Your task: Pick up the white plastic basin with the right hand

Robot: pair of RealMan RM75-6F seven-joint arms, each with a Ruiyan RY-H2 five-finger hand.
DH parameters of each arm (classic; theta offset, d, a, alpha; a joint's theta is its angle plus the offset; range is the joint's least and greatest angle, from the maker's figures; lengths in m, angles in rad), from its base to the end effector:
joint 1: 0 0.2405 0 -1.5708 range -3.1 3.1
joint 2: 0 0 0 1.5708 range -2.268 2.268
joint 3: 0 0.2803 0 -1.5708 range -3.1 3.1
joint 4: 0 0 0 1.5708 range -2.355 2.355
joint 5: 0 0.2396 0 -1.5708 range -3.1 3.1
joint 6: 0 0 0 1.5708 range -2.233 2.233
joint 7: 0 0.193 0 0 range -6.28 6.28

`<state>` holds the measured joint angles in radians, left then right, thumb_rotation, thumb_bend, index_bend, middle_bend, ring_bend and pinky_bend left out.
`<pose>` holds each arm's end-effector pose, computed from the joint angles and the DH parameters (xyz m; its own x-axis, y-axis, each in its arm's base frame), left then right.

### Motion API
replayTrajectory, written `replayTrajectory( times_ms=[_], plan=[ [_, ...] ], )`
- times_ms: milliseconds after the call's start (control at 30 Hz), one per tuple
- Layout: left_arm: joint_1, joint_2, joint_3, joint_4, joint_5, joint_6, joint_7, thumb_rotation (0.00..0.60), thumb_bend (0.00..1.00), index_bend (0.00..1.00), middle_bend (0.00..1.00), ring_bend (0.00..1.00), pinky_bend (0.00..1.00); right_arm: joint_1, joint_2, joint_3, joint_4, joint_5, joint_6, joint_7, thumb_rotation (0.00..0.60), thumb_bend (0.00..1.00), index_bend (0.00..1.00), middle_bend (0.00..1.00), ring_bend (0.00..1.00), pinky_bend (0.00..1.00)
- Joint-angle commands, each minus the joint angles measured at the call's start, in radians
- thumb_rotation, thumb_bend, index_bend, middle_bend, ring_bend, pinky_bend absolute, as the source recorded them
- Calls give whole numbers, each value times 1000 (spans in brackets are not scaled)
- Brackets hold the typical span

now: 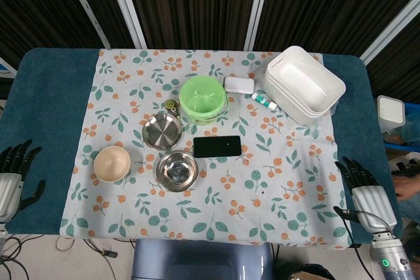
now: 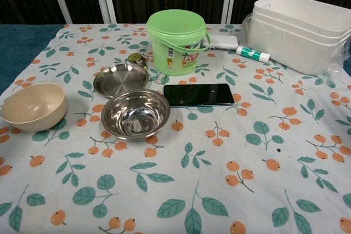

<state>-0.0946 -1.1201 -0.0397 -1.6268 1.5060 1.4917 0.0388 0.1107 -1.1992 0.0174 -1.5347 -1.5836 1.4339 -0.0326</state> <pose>-0.3377 0.2349 0.1392 0.4172 0.0023 0.9088 0.9086 -0.0250 -0.4170 -0.3393 -0.2347 0.1003 0.4354 -0.0711 0.8974 -0.8972 -0.1159 0.4261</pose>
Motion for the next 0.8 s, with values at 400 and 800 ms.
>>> replayTrajectory(
  times_ms=[400,800],
  plan=[
    [-3,2,-5,-4,-11,-8,-6,600,389,118,0,0,0,212,27,161,-82,181,-247,-107,600,191,11,2,24,174],
    [-6,7,-6,-10,-25,-22,-1,600,390,118,0,0,0,439,-42,297,-49,508,-454,-357,600,191,16,90,45,174]
  ],
)
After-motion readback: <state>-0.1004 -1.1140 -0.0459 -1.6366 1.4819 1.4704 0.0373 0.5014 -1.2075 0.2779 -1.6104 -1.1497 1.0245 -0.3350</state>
